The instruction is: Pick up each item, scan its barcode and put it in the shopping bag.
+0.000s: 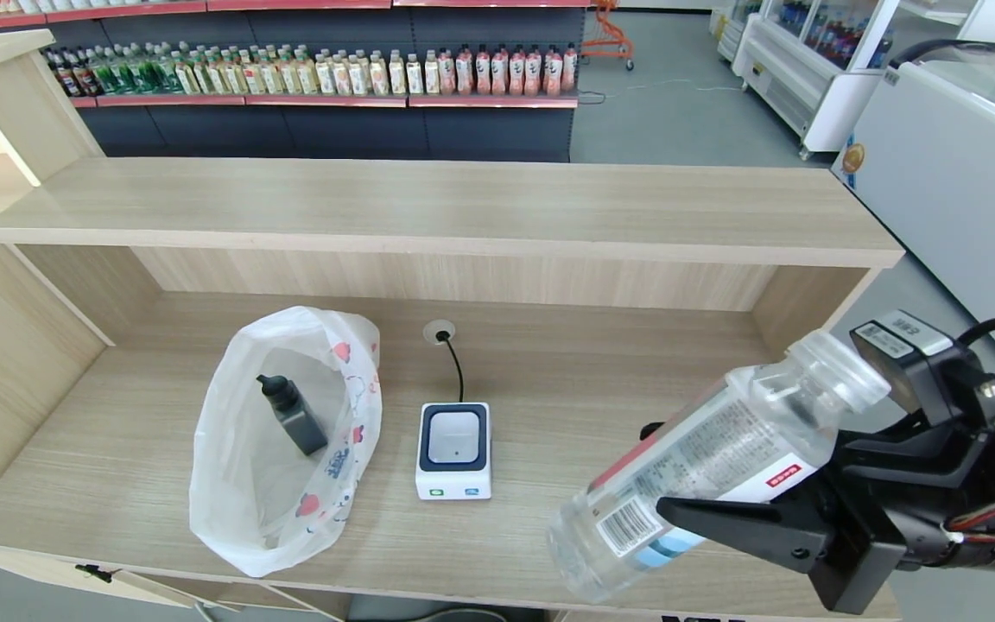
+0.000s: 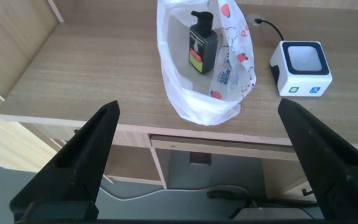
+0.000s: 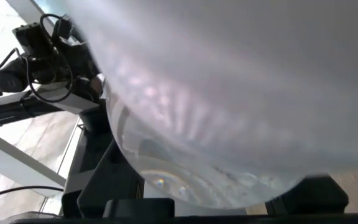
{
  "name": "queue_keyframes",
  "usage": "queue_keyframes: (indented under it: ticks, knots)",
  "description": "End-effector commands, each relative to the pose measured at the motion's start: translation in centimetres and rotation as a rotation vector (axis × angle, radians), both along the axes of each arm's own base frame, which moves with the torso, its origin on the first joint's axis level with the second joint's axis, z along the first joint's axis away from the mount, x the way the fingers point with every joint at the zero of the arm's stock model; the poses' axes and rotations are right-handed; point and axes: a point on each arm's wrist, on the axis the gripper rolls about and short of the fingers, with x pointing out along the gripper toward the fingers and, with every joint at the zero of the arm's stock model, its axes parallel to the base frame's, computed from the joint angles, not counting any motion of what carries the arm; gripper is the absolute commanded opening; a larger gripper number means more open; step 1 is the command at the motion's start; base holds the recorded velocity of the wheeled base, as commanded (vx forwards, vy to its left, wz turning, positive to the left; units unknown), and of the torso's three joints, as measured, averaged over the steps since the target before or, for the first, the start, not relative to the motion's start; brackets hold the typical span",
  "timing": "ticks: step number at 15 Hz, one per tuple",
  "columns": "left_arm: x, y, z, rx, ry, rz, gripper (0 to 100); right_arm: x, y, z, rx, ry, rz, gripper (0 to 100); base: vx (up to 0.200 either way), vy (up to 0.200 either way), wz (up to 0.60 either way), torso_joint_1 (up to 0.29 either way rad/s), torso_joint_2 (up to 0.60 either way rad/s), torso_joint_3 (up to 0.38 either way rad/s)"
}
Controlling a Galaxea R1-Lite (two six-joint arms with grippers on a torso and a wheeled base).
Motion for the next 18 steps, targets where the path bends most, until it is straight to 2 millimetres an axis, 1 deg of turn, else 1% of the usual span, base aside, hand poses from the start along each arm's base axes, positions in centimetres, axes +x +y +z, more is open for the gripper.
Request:
queue_keyframes:
  ticks: [1, 2, 3, 6, 9, 18]
  knots:
    - [0.0, 0.0, 0.0, 0.000, 0.000, 0.000, 100, 0.1, 0.4, -0.2, -0.002, -0.002, 0.017, 0, 0.000, 0.000, 0.00, 0.000, 0.00, 0.000]
    - [0.0, 0.0, 0.0, 0.000, 0.000, 0.000, 100, 0.3, 0.5, -0.3, 0.000, -0.008, 0.019, 0, 0.000, 0.000, 0.00, 0.000, 0.00, 0.000]
    - [0.0, 0.0, 0.0, 0.000, 0.000, 0.000, 100, 0.9, 0.9, -0.8, 0.007, -0.044, 0.026, 0, 0.000, 0.000, 0.00, 0.000, 0.00, 0.000]
    - [0.0, 0.0, 0.0, 0.000, 0.000, 0.000, 100, 1.5, 1.3, -1.5, -0.001, -0.080, 0.031, 0, 0.000, 0.000, 0.00, 0.000, 0.00, 0.000]
    - [0.0, 0.0, 0.0, 0.000, 0.000, 0.000, 100, 2.2, 1.1, -2.4, -0.024, -0.065, 0.029, 0, 0.000, 0.000, 0.00, 0.000, 0.00, 0.000]
    - [0.0, 0.0, 0.0, 0.000, 0.000, 0.000, 100, 2.3, 1.2, -2.6, -0.027, -0.056, 0.027, 0, 0.000, 0.000, 0.00, 0.000, 0.00, 0.000]
